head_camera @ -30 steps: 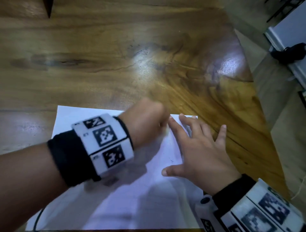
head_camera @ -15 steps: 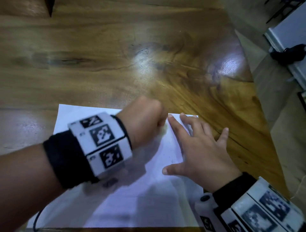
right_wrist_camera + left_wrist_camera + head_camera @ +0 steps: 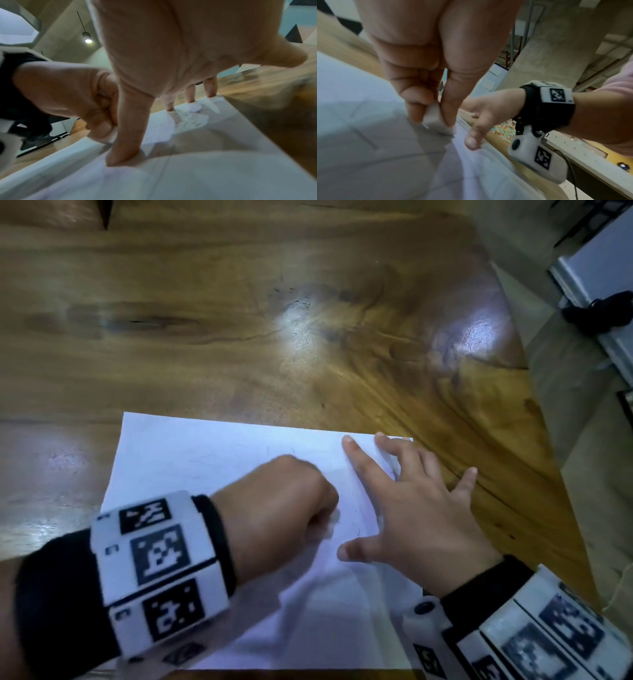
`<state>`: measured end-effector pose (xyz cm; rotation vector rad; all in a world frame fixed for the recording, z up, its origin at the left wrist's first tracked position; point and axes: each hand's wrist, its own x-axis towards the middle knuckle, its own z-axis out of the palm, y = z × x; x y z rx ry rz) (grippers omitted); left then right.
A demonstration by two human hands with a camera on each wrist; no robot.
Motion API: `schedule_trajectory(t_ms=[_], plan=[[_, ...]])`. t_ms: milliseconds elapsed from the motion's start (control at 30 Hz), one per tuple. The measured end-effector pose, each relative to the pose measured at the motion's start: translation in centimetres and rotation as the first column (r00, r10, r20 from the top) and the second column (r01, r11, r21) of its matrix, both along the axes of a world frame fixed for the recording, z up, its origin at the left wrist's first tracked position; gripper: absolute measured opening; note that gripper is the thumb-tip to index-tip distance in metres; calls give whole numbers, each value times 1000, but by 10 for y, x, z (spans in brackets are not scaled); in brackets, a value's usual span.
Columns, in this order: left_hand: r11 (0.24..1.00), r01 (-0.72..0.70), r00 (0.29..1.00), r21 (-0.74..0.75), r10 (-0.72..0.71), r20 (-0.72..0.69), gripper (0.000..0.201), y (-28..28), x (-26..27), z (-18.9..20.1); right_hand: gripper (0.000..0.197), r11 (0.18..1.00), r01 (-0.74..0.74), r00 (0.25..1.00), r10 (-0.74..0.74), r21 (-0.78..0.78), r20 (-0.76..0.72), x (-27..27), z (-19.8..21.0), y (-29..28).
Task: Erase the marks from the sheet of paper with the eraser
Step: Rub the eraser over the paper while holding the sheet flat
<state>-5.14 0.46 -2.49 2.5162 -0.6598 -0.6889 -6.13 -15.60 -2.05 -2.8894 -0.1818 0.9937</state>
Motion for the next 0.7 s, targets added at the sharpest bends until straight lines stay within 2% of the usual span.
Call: schedule_trajectory(t_ms=[67,200,267,367,433,533,600,633,700], plan=[[999,-30,1000,9,30,3,5,0,10,1,115,1000,1,1000,-1,-3,-3,0,0,0],[968,-250,954,-1,247,172,6,-3,57,5,115,1000,-2,1000,2,-23,7,-1,0,0],[980,-198,967,7,194,166,5,-4,49,4,115,1000,-1,1000,1,-22,7,0,0,1],[1000,-13,1000,9,13,-9,4,-8,10,4,116,1000,3,1000,-3,-9,13,0,-1,1],[999,-37,999,2,37,-38,7,-8,13,5,116,1000,0,1000,0,-9,15,0,-1,0],[979,-202,971,15,198,135,9,-14,51,8,116,1000,-1,1000,2,-10,26,-1,-1,0],[965,-261,950,-5,258,174,6,-17,59,9,116,1000,-6,999,6,-13,34,-1,-2,1],[970,-241,957,-10,240,161,5,-17,52,8,116,1000,-7,999,7,-13,34,-1,-2,1],[993,-117,989,8,116,90,12,-19,25,6,116,1000,-8,999,9,-7,36,0,-3,0]])
